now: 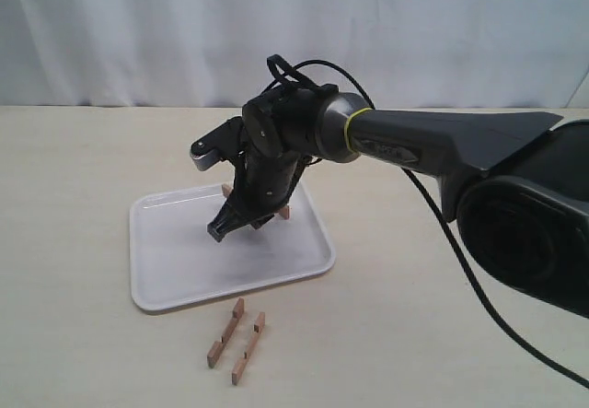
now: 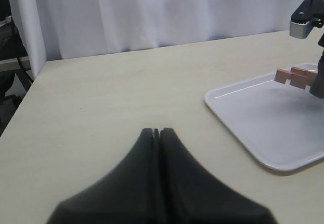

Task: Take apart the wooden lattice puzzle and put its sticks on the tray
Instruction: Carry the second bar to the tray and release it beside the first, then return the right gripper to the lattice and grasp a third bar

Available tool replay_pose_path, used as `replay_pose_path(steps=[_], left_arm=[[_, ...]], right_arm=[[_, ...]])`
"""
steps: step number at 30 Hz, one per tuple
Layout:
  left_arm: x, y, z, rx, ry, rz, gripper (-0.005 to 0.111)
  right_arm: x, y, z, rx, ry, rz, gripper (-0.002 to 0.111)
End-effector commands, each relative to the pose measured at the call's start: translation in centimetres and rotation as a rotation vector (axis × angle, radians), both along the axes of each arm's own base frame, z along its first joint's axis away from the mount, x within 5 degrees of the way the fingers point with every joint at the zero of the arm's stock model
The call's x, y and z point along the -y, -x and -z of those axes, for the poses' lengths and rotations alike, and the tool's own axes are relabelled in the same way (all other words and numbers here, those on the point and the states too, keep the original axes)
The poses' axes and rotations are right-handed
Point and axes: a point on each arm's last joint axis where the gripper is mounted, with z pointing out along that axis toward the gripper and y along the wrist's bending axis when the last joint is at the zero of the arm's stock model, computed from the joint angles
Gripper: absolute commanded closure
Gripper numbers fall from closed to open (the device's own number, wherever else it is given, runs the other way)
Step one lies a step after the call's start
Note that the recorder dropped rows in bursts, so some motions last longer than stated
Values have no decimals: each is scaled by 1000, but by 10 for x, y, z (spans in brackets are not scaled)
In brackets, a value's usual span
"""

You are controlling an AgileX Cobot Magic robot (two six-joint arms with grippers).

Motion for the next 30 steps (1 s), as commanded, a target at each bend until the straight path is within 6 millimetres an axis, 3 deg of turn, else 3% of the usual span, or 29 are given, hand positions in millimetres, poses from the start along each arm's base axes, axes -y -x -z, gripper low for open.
replay_pose_path(steps=[1,8,12,18,26,30], left_arm=[[0,0,0,9,-1,1,107],[0,0,0,9,-1,1,107],[0,0,0,9,-1,1,107],[0,0,0,9,-1,1,107],[0,0,0,9,-3,1,107],[0,0,0,9,-3,1,107]], right_arm=[[8,-2,0,-12,18,14,104],[8,-2,-1,-12,14,22,103],[8,-2,-1,-13,9,38,88],[8,-2,-5,-6,4,43,76],[13,9,-70,44,-37,79,75],[19,20,-89,1,-21,111,75]])
